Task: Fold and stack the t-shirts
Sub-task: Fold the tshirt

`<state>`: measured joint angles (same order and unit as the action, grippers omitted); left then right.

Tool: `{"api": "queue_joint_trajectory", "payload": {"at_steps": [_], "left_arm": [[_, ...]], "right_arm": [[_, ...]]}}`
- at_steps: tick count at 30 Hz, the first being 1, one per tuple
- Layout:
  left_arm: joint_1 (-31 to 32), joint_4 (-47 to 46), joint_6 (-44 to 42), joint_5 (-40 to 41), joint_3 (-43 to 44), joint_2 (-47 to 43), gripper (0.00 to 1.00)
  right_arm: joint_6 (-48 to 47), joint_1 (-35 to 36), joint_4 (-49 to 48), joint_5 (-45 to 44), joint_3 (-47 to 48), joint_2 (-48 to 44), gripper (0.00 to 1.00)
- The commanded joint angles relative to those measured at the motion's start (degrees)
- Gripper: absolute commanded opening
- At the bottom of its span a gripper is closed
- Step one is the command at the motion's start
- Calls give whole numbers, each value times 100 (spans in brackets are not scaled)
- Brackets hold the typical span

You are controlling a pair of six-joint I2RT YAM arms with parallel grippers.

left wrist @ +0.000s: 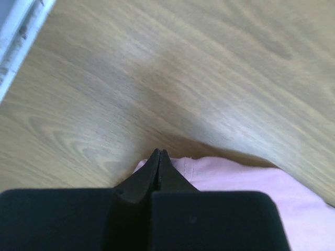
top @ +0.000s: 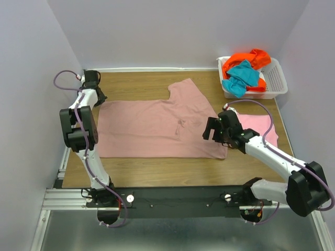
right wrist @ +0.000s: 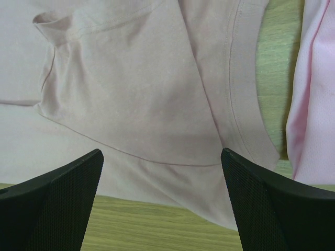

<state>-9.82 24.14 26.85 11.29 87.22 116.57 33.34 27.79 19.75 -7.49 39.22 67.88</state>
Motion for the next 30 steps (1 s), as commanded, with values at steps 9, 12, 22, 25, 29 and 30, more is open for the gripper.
{"api": "queue_joint_trajectory", "payload": {"at_steps": [9,12,22,25,29,30], "left_arm": [[60,-665,-127,-118,-618,-829,0],[68,-718,-128,-153,-698,-821,0],[68,-797,-145,-206,-855,-812,0],[60,-780,-163,-127,-856,-820,0],[68,-788,-154,-57,-882,-864,0],[68,-797,-163,-48,-882,-873,0]], "right_arm": [[-99,-19,3,-439,1839,1479,100],[-223,-81,3,-332,2814,2087,100],[-1074,-643,12,-147,6523,5155,100],[-1347,-670,90,-157,7438,5998,100],[-1559,-679,91,-279,8256,6720,100],[-1594,-687,91,-315,8442,7034,100]]}}
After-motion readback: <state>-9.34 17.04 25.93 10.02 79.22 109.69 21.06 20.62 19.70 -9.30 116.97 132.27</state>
